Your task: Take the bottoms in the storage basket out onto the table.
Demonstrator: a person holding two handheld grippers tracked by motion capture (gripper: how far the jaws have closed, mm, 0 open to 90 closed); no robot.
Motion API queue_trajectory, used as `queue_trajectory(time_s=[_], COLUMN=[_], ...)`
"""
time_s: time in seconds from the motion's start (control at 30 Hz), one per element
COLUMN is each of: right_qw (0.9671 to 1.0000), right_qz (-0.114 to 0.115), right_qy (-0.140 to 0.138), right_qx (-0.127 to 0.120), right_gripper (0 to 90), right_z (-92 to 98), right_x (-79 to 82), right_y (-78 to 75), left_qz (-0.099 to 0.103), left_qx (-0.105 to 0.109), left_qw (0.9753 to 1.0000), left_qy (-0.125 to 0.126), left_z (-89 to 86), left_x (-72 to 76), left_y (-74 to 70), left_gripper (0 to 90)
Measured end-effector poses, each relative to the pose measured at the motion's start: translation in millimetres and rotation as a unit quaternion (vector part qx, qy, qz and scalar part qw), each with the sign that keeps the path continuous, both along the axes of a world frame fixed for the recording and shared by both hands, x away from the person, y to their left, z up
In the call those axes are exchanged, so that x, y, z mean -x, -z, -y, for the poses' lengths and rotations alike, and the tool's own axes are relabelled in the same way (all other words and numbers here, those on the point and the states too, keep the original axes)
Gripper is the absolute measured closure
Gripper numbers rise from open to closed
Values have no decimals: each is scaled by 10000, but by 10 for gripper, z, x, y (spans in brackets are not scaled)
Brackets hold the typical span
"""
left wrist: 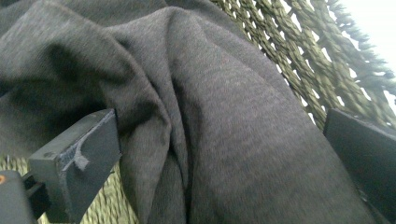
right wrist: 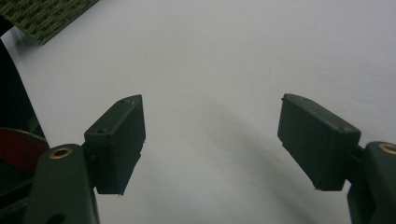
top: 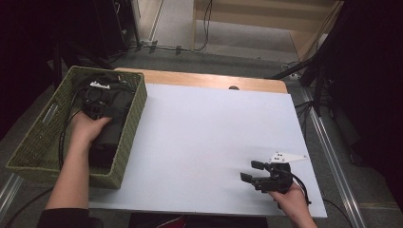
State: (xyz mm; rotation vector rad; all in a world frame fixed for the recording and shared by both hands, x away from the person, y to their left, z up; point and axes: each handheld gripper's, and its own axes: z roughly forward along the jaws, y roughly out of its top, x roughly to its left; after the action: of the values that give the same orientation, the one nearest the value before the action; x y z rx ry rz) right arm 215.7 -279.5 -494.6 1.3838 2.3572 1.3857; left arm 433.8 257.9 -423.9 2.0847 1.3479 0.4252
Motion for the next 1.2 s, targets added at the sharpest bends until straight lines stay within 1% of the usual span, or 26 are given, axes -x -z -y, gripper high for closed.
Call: queue_trajectory(time_s=[0.03,0.13,0.17,0.2,0.27,0.3,0.33,0.37,0.43,0.5,0.53,0.63,0.67,0.7,0.77,0.8,0.83,0.87,0.93,1.0,1.03,1.07,1.1,1.13,1.17,1.2], right_qw=[10000,10000,10000,10000,10000,10000,10000,10000,10000,10000,10000,10000,10000,10000,10000,10000,10000,10000,10000,10000,10000,10000,10000,10000,10000,10000], right_qz=[0,28,32,26,7,7,22,22,23,21,24,27,29,29,18,14,14,30,38,37,37,31,22,27,27,20], right_qy=[2,-20,-34,-38,-37,-37,-46,-45,-39,-43,-44,-56,-68,-68,-64,-66,-66,-52,-40,-39,-39,-48,-58,-65,-65,-68], right_qx=[-1,6,4,8,10,10,9,2,1,2,3,1,25,25,26,29,29,16,15,21,21,26,27,38,38,49], right_gripper=[218,219,218,219,219,219,219,219,219,219,219,219,219,219,219,218,218,219,219,219,219,219,219,218,218,219], right_z=[1,-4,-6,-7,-8,-8,-4,-3,1,1,-1,-11,-11,-11,-14,-13,-13,-5,8,8,8,3,-7,-11,-11,-13], right_x=[1,9,9,9,8,8,11,14,18,18,18,21,21,21,20,20,20,21,21,18,18,18,19,19,19,23], right_y=[-3,-11,-10,-9,-8,-8,-9,-11,-15,-14,-13,-14,-15,-15,-12,-13,-13,-18,-22,-17,-17,-17,-16,-16,-16,-19], left_qz=[36,-2,-24,-106,-355,-428,-405,-405,-322,-280,-289,-434,-458,-492,-527,-538,-563,-610,-653,-756,-808,-870,-977,-977,-1010,-1053], left_qx=[-78,-66,-107,-136,-5,30,-3,-3,-130,-211,-206,-55,-66,-26,41,58,101,128,121,122,160,196,279,279,295,304], left_qw=[9999,9999,9998,9997,9989,9984,9988,9988,9993,9994,9993,9989,9988,9988,9986,9985,9984,9981,9978,9970,9966,9959,9946,9946,9942,9936], left_qy=[-57,-93,-134,-169,-313,-359,-274,-274,-149,-82,-71,-141,-141,-72,-47,-21,-38,-40,-16,-59,-96,-125,-197,-197,-231,-264], left_z=[11,4,-1,-8,-36,-44,-45,-45,-30,-22,-21,-37,-34,-37,-31,-34,-38,-38,-29,-15,-14,-16,-23,-23,-23,-24], left_x=[-25,-56,-72,-87,-116,-124,-131,-131,-133,-140,-144,-164,-168,-169,-163,-160,-158,-156,-152,-145,-145,-146,-147,-147,-146,-147], left_y=[46,106,140,176,250,280,315,315,346,383,412,498,516,522,518,513,516,511,501,481,475,470,461,461,456,446], left_gripper=[0,0,0,0,0,0,0,0,0,0,0,0,3,3,93,112,112,152,202,267,267,295,344,365,365,416])
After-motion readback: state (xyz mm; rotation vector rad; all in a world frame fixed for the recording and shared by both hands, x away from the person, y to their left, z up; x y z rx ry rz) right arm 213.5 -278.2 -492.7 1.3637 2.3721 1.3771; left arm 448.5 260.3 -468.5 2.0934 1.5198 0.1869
